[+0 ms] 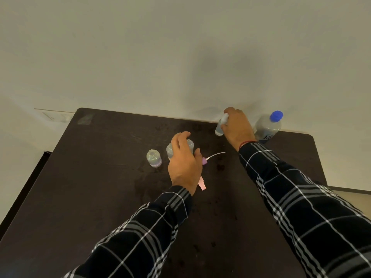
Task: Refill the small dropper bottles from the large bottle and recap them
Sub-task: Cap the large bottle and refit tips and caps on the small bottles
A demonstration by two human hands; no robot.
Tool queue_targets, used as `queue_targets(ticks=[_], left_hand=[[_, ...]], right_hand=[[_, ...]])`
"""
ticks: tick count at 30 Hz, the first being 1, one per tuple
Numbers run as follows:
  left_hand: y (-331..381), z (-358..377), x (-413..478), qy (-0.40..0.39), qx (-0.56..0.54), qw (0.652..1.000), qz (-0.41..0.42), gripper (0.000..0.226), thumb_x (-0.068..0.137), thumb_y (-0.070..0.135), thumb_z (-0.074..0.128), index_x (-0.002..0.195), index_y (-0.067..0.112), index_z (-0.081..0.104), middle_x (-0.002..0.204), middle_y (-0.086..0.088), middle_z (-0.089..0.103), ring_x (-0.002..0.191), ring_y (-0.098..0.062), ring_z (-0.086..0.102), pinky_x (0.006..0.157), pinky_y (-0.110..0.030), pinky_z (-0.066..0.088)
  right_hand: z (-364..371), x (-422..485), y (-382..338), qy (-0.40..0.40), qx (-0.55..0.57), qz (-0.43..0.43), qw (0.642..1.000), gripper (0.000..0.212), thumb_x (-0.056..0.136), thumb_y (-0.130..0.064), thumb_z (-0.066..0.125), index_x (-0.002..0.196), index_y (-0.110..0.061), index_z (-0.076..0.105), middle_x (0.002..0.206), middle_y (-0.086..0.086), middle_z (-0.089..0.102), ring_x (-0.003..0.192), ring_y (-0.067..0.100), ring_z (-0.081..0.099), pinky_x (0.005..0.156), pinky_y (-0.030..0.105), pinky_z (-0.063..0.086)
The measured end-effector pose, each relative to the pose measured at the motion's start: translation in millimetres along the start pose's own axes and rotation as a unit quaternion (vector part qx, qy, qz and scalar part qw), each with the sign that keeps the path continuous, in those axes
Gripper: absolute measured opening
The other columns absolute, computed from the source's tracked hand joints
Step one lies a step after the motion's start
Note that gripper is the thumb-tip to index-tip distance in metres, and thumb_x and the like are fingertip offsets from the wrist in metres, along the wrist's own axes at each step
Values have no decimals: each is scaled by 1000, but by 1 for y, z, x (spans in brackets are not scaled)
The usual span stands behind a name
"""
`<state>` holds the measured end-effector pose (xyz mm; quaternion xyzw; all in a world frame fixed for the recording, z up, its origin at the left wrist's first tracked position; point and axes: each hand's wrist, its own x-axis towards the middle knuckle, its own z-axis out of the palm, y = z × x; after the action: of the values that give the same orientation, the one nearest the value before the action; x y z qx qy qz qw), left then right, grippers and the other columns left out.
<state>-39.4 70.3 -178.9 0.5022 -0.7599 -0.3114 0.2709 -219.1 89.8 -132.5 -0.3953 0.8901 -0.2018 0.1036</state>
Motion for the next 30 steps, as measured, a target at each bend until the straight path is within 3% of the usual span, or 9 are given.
queue_targets(ticks=[2, 5, 9, 11, 15, 20, 24, 27, 30], left_hand=[[0, 2, 2, -22, 13, 999, -20, 58, 89, 29, 68, 134, 35, 32, 149, 12, 32, 120, -18, 57, 71, -33, 57], [3, 4, 7, -67, 33, 996, -38, 65, 92, 27, 65, 142, 38, 24, 158, 12, 24, 130, -21, 50, 82, -41, 56], [6, 6, 16, -105, 62, 989, -85, 71, 93, 24, 63, 147, 36, 18, 160, 9, 22, 132, -24, 49, 90, -46, 53], [5, 6, 17, -124, 70, 987, -80, 73, 94, 21, 62, 149, 34, 17, 161, 8, 21, 133, -25, 47, 92, -47, 52], [3, 5, 21, -142, 78, 984, -68, 79, 91, 13, 63, 152, 28, 15, 159, 2, 26, 135, -27, 44, 96, -50, 48], [1, 6, 24, -156, 98, 979, -85, 87, 85, 14, 70, 151, 29, 14, 151, -3, 39, 127, -31, 51, 94, -54, 48], [-1, 8, 20, -150, 111, 977, -107, 85, 87, 15, 69, 149, 32, 13, 138, -5, 52, 117, -30, 58, 89, -52, 51], [-1, 7, 20, -138, 111, 977, -117, 77, 92, 19, 65, 150, 30, 15, 127, -6, 59, 110, -29, 62, 86, -49, 52], [0, 5, 21, -150, 98, 974, -138, 68, 94, 24, 63, 148, 30, 21, 123, -7, 61, 109, -29, 63, 88, -49, 55]], right_hand=[[3, -5, 1, 18, 17, 5, 1000, 50, 94, -12, 64, 140, -9, 44, 133, 17, 51, 120, 33, 56, 105, 42, 48], [7, -13, -2, 75, 18, 15, 997, 57, 91, -12, 69, 141, -10, 41, 134, 17, 49, 115, 33, 59, 100, 40, 52], [16, -43, -9, 184, 64, -21, 981, 32, 92, -23, 66, 119, -18, 50, 116, 6, 56, 100, 21, 61, 84, 34, 57], [30, -58, -6, 122, 82, -48, 988, 21, 94, -21, 63, 112, -22, 54, 111, 1, 58, 99, 14, 58, 87, 32, 55], [58, -73, 3, -130, 32, -73, 988, 21, 93, -19, 64, 112, -25, 64, 123, -2, 58, 115, 15, 54, 104, 36, 46], [73, -78, 13, -193, 13, -124, 973, 27, 92, -16, 65, 116, -28, 67, 126, -5, 57, 114, 14, 54, 106, 36, 44], [77, -75, 18, -164, -44, -98, 981, 28, 93, -29, 65, 121, -30, 66, 127, -1, 56, 118, 21, 51, 102, 38, 44], [73, -75, 22, -103, -1, -52, 993, 28, 93, -30, 64, 121, -28, 63, 122, -3, 59, 114, 16, 54, 101, 34, 44], [60, -78, 19, 18, 99, -17, 995, 27, 94, -26, 64, 122, -26, 63, 118, -7, 65, 106, 6, 57, 99, 33, 50]])
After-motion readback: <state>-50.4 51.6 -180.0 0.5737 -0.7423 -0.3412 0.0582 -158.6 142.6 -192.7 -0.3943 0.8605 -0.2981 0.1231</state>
